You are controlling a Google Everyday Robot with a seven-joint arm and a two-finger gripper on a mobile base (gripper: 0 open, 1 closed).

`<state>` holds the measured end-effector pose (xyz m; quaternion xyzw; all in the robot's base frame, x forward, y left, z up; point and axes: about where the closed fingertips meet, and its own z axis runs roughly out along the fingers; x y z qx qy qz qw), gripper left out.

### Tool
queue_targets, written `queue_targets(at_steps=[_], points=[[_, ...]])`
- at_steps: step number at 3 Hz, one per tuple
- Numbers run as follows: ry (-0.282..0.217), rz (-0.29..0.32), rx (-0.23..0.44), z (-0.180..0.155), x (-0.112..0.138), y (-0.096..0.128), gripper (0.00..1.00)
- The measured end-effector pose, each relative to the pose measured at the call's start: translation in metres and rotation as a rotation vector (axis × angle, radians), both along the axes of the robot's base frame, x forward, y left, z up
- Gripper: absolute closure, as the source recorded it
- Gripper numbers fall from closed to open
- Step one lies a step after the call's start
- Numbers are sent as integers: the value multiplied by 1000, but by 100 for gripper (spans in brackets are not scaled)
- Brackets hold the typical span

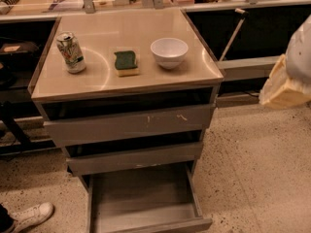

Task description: Close bottom drawer

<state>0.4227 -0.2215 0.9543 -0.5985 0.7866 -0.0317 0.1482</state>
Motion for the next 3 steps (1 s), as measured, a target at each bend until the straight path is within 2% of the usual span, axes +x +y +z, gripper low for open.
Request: queue_targets(at_steps=[1,2,3], points=[[49,-45,-1,-53,-32,-13,100],[158,-90,5,-137,-68,-28,100],[155,-89,5,-135,-67,-28,100]])
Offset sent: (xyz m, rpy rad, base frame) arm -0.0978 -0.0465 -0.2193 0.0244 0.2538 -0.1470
